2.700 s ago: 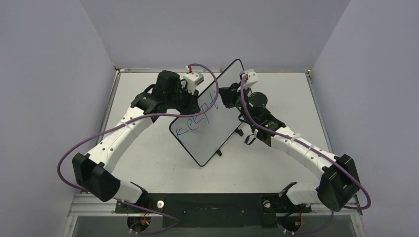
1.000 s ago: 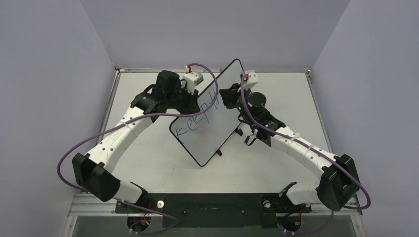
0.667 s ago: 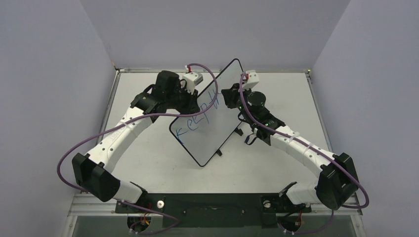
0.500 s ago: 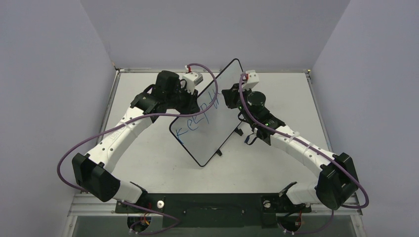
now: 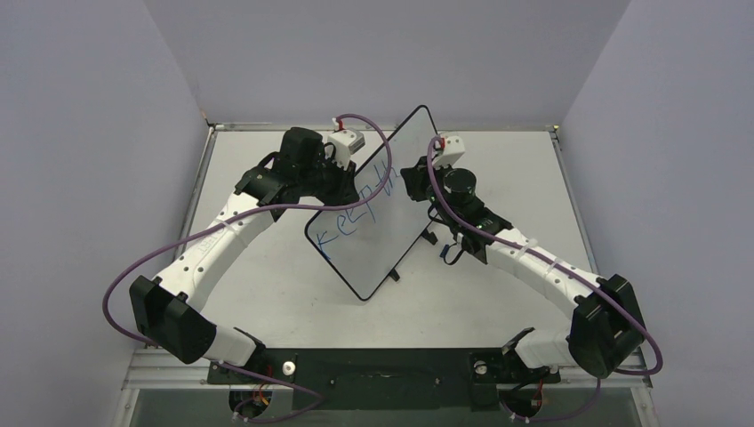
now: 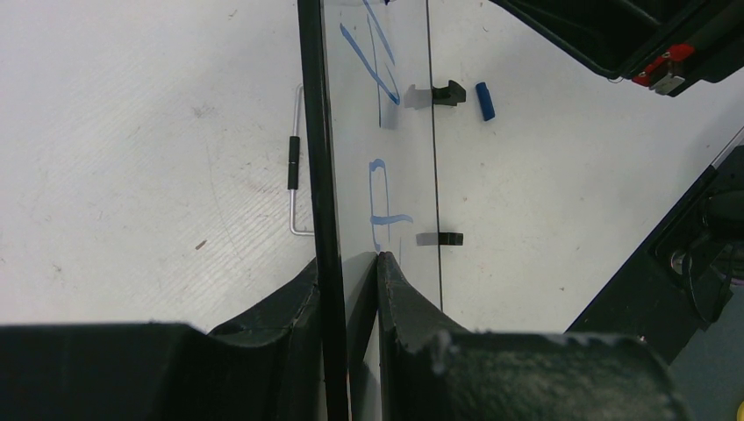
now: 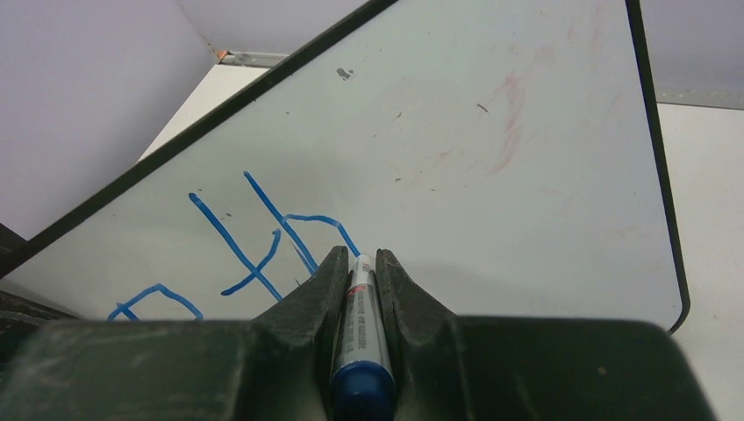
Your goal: Write a sentence on the whiteboard
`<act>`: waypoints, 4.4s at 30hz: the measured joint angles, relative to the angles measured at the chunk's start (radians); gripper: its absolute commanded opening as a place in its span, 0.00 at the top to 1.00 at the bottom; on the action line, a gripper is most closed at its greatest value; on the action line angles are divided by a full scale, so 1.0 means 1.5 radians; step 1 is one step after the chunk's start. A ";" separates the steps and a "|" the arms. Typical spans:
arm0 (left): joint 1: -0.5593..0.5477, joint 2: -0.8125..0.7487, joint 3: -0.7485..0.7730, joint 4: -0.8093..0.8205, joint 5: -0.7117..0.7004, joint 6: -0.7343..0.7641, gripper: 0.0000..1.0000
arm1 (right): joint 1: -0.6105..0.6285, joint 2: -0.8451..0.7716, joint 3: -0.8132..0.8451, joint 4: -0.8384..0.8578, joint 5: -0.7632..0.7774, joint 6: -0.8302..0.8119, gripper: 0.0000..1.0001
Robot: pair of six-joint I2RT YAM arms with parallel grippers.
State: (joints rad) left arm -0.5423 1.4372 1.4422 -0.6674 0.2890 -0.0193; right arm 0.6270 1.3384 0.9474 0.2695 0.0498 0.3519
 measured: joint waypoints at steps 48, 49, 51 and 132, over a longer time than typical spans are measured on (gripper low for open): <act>-0.004 -0.007 -0.007 0.008 0.009 0.011 1.00 | -0.019 -0.019 -0.007 0.005 0.012 0.000 1.00; -0.004 -0.007 -0.007 0.009 0.009 0.012 1.00 | -0.021 -0.017 -0.007 0.005 0.012 0.000 1.00; -0.004 -0.008 -0.007 0.009 0.008 0.011 1.00 | -0.025 -0.013 -0.003 0.006 0.013 0.000 1.00; -0.004 -0.015 -0.015 0.013 0.008 0.009 1.00 | -0.082 -0.009 0.035 -0.037 -0.008 0.050 1.00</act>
State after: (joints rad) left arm -0.5484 1.4147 1.4197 -0.6476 0.3004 -0.0055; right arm 0.5045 1.3254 0.9997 0.2138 0.0380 0.4274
